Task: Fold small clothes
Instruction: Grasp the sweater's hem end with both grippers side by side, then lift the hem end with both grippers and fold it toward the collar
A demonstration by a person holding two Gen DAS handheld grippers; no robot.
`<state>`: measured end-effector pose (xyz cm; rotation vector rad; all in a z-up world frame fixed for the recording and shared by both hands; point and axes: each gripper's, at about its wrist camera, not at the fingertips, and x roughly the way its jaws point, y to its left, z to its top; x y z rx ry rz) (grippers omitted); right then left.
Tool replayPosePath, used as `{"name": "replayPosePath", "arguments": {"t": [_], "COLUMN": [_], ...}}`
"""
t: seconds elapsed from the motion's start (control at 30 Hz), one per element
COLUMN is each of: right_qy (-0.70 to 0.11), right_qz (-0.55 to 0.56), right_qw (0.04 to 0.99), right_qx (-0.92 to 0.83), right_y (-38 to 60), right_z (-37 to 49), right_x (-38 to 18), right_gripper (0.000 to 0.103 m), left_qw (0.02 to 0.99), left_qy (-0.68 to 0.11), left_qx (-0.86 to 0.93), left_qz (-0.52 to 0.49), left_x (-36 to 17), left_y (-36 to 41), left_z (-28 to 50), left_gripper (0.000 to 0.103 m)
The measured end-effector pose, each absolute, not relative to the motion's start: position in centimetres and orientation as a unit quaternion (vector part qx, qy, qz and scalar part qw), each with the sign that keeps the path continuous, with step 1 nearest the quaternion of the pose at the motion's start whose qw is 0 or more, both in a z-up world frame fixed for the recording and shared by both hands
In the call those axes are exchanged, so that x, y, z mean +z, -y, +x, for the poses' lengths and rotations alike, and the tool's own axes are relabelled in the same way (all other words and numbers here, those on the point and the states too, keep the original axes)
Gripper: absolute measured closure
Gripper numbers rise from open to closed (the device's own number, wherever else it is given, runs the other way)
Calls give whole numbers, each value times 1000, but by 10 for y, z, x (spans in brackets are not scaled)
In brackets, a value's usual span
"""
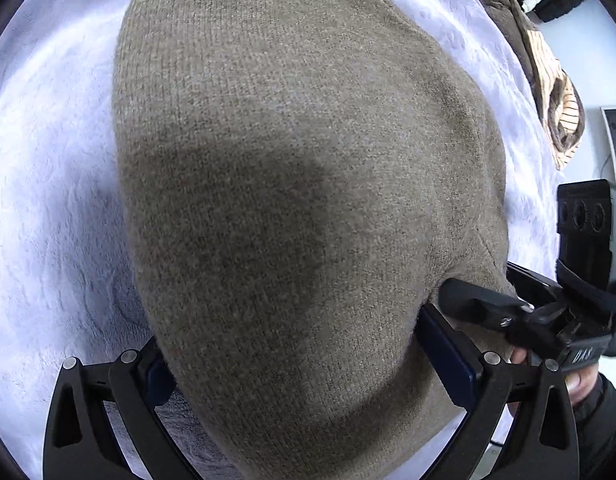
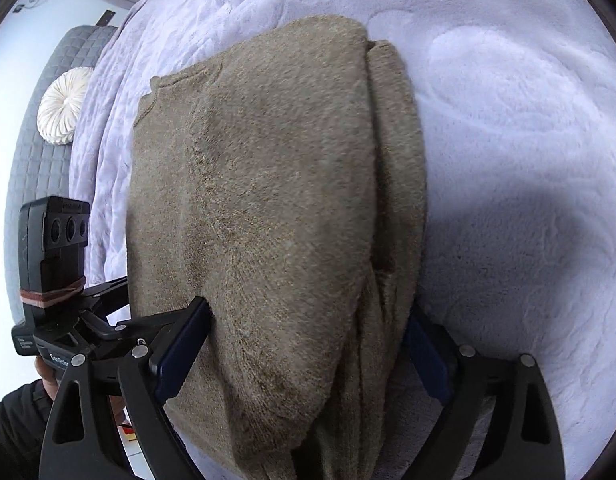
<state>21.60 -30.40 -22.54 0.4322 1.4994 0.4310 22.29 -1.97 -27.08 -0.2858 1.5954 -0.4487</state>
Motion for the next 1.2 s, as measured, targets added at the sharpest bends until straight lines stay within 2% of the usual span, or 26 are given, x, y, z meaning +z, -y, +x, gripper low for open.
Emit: {"name": "replayPosePath", "arguments": {"t": [0.03,0.1,0.2,0.33,0.53,1.2], "right_qy": [-671,-674,-669,-659,-648,-623], "right_qz": [194,206,211,178,181,173], "right_qw": [689,684,689,710,719,746], "right_qx": [194,187,180,173,172,161], "right_y": [303,303,302,291,290,281], "right_z": [216,217,212,203,193,102], "right_x": [-224,-220,-207,-187,-164,-81], "right_gripper": [21,41,54,57,57,57], "left_qw": [670,677,687,703,714,727], "left_qy": [-707,-705,-697,-685,-673,-653], "left_qx": [-192,-189,-195,-190,-190,-211], "left_qz": [-117,-97,-68,-19,-5,29], "left_x": [-269,-260,-246,-226,-200,-115], "left_y": [22,30,37,51,55,35], "left_z": [223,222,219,210,197,101], "left_gripper": [5,13,28,47,57,59]}}
